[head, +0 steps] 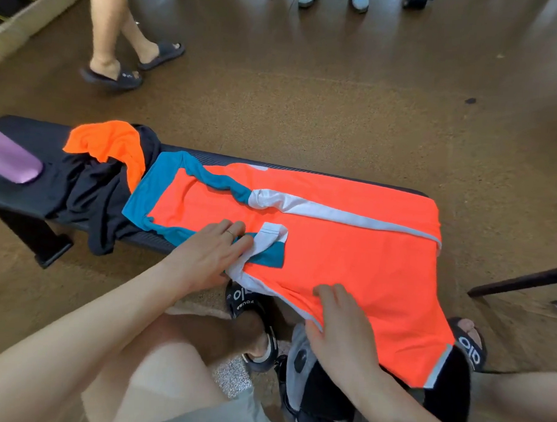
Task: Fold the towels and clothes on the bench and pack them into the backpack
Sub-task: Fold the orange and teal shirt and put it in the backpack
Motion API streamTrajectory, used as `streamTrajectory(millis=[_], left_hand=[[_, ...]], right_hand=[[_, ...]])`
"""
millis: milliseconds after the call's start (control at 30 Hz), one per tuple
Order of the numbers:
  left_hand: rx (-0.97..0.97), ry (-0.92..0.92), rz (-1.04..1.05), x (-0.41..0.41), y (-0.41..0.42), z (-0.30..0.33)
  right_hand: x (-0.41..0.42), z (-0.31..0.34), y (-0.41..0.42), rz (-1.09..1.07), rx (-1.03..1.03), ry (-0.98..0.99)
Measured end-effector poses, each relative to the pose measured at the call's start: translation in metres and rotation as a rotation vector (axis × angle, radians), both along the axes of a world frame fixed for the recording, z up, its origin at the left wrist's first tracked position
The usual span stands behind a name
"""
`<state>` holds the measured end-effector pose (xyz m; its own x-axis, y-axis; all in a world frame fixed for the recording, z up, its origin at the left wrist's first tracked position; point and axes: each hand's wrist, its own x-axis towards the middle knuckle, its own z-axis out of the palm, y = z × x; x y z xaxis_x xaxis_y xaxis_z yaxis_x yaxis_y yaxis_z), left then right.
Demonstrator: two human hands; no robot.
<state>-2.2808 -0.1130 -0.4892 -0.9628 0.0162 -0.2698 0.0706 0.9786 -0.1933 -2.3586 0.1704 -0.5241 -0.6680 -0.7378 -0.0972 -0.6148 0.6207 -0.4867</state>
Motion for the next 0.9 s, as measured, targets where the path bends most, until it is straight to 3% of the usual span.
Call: streamTrajectory(millis=[133, 333, 533, 900], left_hand=[[-0.021, 0.073, -0.107, 0.002, 0.015, -0.001], [-0.053, 0.074, -0.138, 0.02, 0.02, 0.004], [-0.048, 0.054, -0.161, 0.028, 0.015, 0.012], [0.31, 0.066, -0.037, 0.044, 0.0, 0.007]], right_hand=[[0.003, -0.023, 0.021, 0.096, 0.109, 0.219], [0.003, -0.034, 0.026, 0.204, 0.082, 0.411], [-0.009, -0.025, 0.044, 0.202, -0.028, 0.441], [-0.047, -0.002, 0.086, 0.073, 0.111, 0.306]])
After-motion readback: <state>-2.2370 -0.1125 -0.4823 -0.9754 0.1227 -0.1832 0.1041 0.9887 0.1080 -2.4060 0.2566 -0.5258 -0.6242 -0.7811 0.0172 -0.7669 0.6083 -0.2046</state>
